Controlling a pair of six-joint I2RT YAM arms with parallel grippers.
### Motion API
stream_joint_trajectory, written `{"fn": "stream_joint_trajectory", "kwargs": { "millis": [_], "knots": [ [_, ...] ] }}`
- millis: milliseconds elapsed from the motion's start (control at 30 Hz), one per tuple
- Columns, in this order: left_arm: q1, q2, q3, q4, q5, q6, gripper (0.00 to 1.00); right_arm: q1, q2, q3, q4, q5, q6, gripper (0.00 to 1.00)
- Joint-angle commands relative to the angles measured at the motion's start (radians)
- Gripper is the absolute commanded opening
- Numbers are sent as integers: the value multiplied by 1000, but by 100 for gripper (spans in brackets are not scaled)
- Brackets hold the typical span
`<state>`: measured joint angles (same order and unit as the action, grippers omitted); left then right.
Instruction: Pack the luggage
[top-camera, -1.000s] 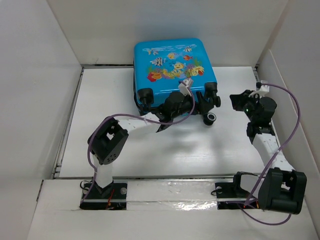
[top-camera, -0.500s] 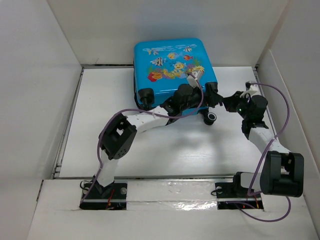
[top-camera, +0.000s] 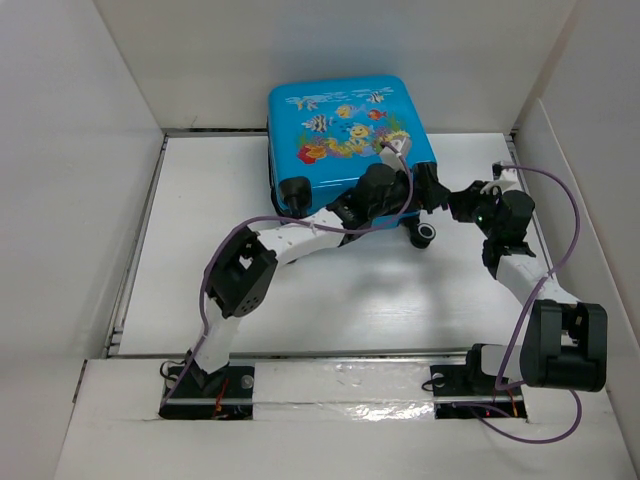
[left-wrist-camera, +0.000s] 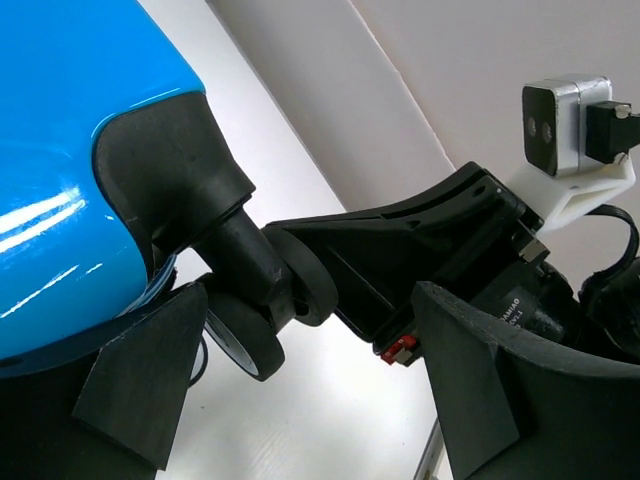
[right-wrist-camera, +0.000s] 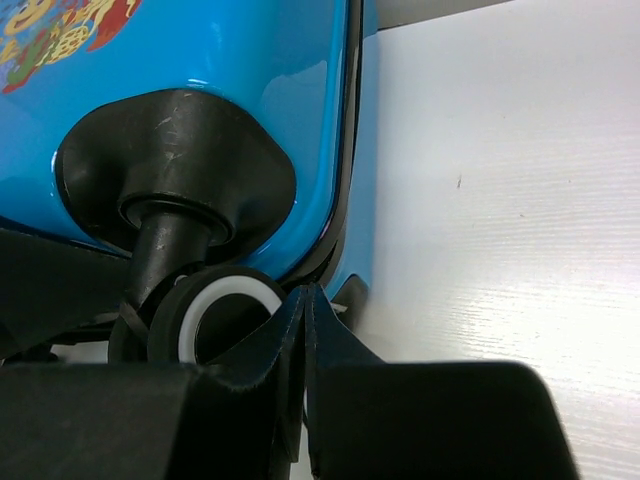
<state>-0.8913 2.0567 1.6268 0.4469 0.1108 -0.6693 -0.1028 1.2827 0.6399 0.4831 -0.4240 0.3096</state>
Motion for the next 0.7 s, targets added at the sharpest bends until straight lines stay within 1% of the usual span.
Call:
{"fn": "stream_joint_trajectory", "kwargs": {
  "millis": [0, 33, 100, 133, 167, 233, 333, 467, 567, 667],
  "knots": [
    [9, -13, -53, -82, -102, 26, 82, 18, -31, 24, 66, -4, -15, 6],
    [9, -23, -65, -85, -159, 36, 82, 18, -29, 26, 66, -5, -17, 6],
    [9, -49, -87, -103, -200, 63, 84, 18, -22, 26, 72, -6, -17, 6],
    [9, -56, -91, -108, -242, 72, 86, 18, -19, 24, 74, -10, -15, 6],
    [9, -62, -93, -115, -258, 82, 90, 18, -17, 23, 75, -12, -17, 6],
    [9, -72, -97, -126, -278, 96, 93, 28, -17, 23, 77, -12, -17, 6],
    [9, -53, -79, -123, -252, 88, 94, 37, -22, 24, 75, -10, -20, 5],
    [9, -24, -56, -85, -180, 54, 94, 80, -34, 23, 52, 8, -43, 5],
    [9, 5, -12, -85, -151, 34, 93, 101, -52, 7, 48, 28, -49, 5],
    [9, 25, 5, -63, -129, -2, 91, 101, -63, -14, 66, 8, -27, 5]
  ]
}}
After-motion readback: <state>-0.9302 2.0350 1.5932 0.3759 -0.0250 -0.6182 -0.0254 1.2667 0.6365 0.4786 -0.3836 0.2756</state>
